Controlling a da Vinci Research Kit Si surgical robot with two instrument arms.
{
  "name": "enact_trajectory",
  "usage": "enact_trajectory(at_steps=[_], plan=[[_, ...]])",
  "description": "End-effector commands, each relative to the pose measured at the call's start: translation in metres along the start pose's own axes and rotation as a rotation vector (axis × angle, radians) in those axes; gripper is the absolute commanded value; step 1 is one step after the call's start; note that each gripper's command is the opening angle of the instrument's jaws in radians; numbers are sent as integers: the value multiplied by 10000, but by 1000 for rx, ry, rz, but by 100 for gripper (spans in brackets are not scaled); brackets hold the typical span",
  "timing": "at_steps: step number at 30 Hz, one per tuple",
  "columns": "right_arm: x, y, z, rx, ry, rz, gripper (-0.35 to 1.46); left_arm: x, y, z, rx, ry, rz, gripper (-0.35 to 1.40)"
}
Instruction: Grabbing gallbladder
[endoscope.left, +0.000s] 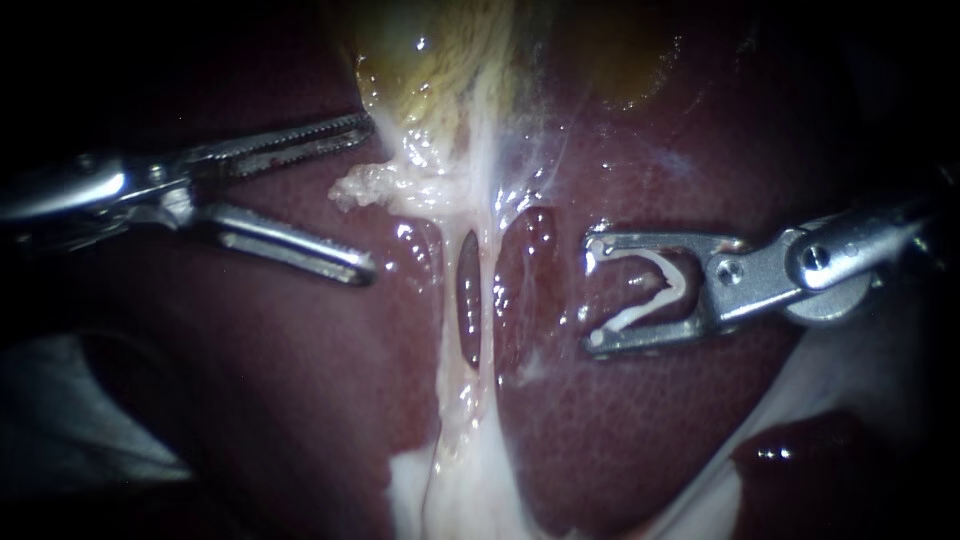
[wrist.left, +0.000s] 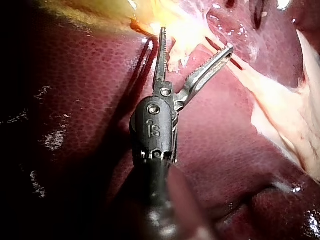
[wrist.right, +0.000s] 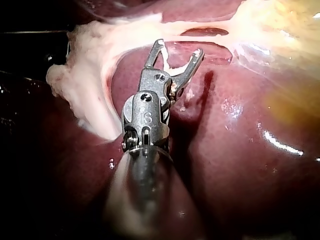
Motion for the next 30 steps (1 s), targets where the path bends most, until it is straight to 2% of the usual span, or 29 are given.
enact_trajectory(at_steps=[1,6,9,17,25,27,30], plan=[[0,0,0,0,0,0,50,-3,-2,1,0,-1,-7,98],[0,0,0,0,0,0,50,-13,-2,3,7,-10,-66,87],[0,0,0,0,0,0,50,-17,4,3,19,-34,-96,76],[0,0,0,0,0,0,50,-16,15,1,22,-57,-172,29],[0,0,0,0,0,0,50,-22,7,2,26,-81,-184,-11],[0,0,0,0,0,0,50,-24,6,2,29,-93,-182,-35],[0,0,0,0,0,0,50,-24,8,-1,30,-96,-193,-35]])
